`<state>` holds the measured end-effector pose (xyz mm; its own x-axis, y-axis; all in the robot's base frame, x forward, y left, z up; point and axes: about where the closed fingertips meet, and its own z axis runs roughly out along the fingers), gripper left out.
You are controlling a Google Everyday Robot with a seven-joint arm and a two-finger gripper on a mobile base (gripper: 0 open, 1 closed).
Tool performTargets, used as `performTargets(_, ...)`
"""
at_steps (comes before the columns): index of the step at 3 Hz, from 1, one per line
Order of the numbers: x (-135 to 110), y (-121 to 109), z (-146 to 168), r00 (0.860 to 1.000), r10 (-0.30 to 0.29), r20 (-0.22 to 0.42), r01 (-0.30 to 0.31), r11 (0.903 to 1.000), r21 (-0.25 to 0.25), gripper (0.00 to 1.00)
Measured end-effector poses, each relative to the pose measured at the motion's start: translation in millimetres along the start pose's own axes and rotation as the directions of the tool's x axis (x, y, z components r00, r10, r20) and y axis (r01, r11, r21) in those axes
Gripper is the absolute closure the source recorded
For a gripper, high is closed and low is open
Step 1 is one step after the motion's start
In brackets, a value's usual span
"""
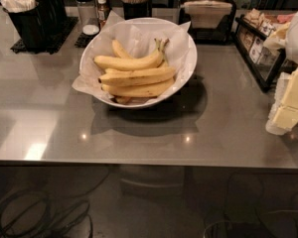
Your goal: Pick banana from white bowl
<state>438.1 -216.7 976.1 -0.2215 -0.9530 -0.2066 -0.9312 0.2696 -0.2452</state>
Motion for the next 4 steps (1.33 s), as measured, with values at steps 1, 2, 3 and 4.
performTargets(1,-0.1,0.0,0.0,1.0,0.0,0.0,0.0,1.0,0.0,0.0)
performTargets(2,-7.6,-2.9,0.2,1.0,-0.015,0.017,0.015,0.9999,0.004,0.0)
performTargets(3,-44.0,-7.5,15.9,0.993,-0.108,0.056,0.111,0.9925,-0.051,0.0)
performTargets(4,-93.5,-7.3,40.3,0.97,-0.197,0.143,0.216,0.9665,-0.138,0.0)
